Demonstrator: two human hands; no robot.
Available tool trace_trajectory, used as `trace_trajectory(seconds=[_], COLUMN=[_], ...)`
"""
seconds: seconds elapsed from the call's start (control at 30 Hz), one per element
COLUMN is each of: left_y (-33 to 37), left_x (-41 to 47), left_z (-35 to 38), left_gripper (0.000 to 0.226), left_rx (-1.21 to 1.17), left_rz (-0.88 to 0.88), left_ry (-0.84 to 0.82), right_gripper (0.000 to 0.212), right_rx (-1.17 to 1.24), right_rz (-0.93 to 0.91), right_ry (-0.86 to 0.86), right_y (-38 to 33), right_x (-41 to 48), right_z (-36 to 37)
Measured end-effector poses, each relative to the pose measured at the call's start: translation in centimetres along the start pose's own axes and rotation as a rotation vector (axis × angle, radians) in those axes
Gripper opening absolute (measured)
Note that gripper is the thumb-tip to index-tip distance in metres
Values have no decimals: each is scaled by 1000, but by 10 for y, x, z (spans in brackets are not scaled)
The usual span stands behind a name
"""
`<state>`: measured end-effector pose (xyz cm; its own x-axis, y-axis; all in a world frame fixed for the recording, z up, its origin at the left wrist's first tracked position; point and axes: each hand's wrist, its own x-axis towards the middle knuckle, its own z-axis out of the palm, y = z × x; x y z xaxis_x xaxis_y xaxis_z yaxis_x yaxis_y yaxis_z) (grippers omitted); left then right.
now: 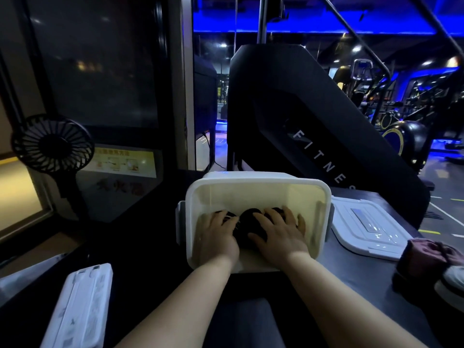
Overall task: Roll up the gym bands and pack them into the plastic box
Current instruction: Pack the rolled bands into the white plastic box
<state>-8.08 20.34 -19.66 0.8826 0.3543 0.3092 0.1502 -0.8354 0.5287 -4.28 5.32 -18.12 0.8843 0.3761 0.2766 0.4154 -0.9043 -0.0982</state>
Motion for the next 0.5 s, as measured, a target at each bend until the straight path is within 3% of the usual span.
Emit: trace_trajectory(seconds=[0.13,0.5], left_y=[4,6], left_x=[-1,0], left_z=[-1,2], left_gripper=[48,44], left_rx=[103,95], left_rz=[125,129], left_ry=[-5,-142], right_gripper=[59,57], right_rx=[-4,-1], right_rz=[-2,24], right_ry=[-3,23], right_y=[2,2], right_x=[-2,-2], right_z=[2,12])
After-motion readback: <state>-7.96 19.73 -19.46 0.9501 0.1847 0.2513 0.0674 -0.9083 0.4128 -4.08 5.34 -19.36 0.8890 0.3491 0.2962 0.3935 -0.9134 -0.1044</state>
